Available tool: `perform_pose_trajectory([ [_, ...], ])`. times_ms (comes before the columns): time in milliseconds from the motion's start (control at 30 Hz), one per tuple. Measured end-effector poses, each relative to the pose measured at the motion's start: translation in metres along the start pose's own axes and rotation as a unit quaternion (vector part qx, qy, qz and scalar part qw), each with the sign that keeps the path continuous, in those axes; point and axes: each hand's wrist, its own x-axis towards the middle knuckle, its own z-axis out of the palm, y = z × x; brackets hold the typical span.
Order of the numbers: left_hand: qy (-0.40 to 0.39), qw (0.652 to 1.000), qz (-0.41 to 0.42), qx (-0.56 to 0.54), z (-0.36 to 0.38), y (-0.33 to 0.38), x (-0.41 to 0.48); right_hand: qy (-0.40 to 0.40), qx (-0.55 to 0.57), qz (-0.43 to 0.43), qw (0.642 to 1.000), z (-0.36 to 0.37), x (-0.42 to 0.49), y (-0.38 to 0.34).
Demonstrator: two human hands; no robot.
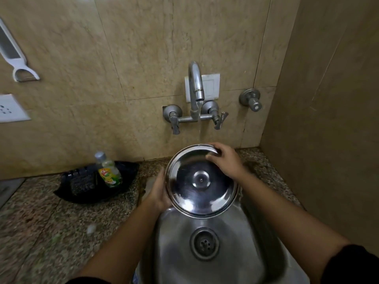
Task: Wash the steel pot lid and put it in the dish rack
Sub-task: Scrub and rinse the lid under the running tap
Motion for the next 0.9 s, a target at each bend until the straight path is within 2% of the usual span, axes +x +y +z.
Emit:
perform_pose_trajectory([
  [100,-0.016,0.997,0.056,0.043,0.005,-0.001,-0.003,-0.009,0.042,0.094,0.995,0.004,0.018,0.014],
  [133,0.002,0.994,0.082,0.073,0.009,-0.001,-0.004,-0.004,0.032,0.105,0.994,0.006,0.019,0.017],
  [200,0.036,0.987,0.119,0.102,0.015,-0.002,-0.002,0.027,-0.078,0.096,0.992,0.011,0.017,0.022],
  [267,0.027,0.988,0.11,0.108,0.024,-0.006,0.002,0.058,-0.275,0.064,0.958,0.017,0.009,0.027],
  [333,0.03,0.987,0.097,0.123,0.03,-0.011,0.01,0.066,-0.376,0.01,0.924,0.026,0.0,0.023],
  [400,0.05,0.987,0.099,0.119,0.037,-0.017,0.018,0.023,-0.369,-0.05,0.928,0.04,-0.011,0.01],
  [500,0.045,0.988,0.117,0.088,0.048,-0.02,0.021,-0.099,-0.316,-0.125,0.935,0.063,-0.034,0.002],
  [633,0.096,0.985,0.125,0.065,0.034,-0.01,0.025,-0.203,-0.353,-0.191,0.893,0.044,-0.074,0.031],
  [700,0.125,0.977,0.153,0.078,0.027,-0.006,0.025,-0.184,-0.387,-0.154,0.89,0.022,-0.076,0.053],
  [833,0.135,0.979,0.131,0.084,0.017,-0.016,0.025,-0.051,-0.427,-0.018,0.903,0.004,-0.044,0.062],
  [900,0.124,0.979,0.126,0.101,0.019,-0.022,0.023,-0.009,-0.423,-0.011,0.906,0.014,-0.021,0.049],
])
